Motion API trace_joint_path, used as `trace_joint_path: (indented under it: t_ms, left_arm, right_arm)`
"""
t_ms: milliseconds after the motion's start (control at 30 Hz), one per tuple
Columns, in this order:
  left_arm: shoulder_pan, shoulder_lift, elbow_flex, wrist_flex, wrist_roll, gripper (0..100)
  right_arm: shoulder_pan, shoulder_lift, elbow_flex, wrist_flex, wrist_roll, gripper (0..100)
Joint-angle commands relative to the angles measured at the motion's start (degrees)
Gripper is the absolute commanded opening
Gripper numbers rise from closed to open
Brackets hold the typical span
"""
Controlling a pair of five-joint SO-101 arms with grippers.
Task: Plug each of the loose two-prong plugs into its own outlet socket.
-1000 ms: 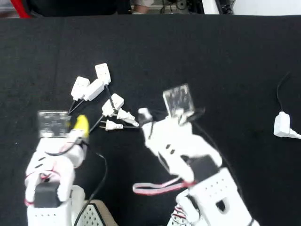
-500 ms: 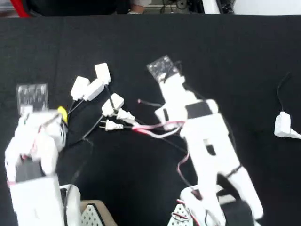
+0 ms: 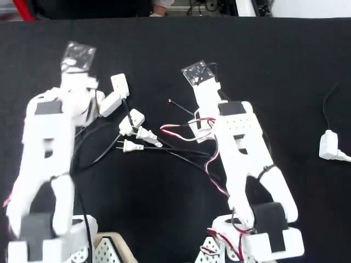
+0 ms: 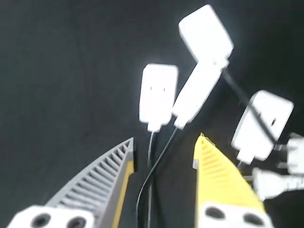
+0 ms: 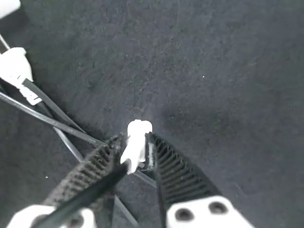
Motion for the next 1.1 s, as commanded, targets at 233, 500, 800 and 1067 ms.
trace_joint_path:
  t_ms: [233,500,800,1067]
  left_arm:
    - [3.47,31.56,-33.19,-1.41,33.85,21]
    - [5.49,48.62,-54.29,-0.88,36.22,21]
    - [8.66,53.54,-60.18,3.78,36.22,21]
    - [9.27,57.93,-60.35,1.85,36.40,21]
  right_arm:
    - [1.14,0.75,-4.70,-0.44,0.26,1.1]
    - [1.14,0.75,-4.70,-0.53,0.44,1.1]
    - [1.14,0.75,-4.79,-0.88,0.53,1.1]
    - [1.14,0.75,-4.70,-0.88,0.53,1.1]
